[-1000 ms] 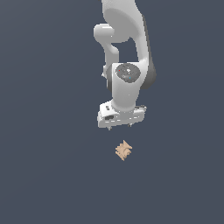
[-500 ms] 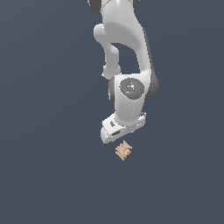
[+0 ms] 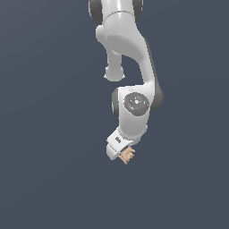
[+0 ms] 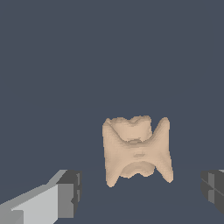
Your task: Pick up the object and move it to a goal position.
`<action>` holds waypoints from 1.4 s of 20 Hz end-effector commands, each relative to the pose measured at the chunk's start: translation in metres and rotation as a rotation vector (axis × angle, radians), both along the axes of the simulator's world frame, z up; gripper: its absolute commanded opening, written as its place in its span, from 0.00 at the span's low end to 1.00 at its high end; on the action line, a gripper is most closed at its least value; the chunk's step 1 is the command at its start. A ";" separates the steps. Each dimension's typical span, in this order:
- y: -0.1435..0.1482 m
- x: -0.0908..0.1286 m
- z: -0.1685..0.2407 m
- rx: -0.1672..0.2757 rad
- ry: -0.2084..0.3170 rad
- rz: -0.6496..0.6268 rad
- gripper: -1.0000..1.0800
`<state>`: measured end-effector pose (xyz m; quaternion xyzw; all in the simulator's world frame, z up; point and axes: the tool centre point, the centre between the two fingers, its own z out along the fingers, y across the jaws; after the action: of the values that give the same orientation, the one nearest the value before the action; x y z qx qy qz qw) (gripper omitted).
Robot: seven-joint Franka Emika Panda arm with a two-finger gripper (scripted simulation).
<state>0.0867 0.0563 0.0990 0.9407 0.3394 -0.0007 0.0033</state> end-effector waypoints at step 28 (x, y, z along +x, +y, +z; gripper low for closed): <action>0.002 0.010 -0.058 0.007 0.001 0.079 0.96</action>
<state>0.0953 0.0583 0.0400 0.9264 0.3766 -0.0008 -0.0003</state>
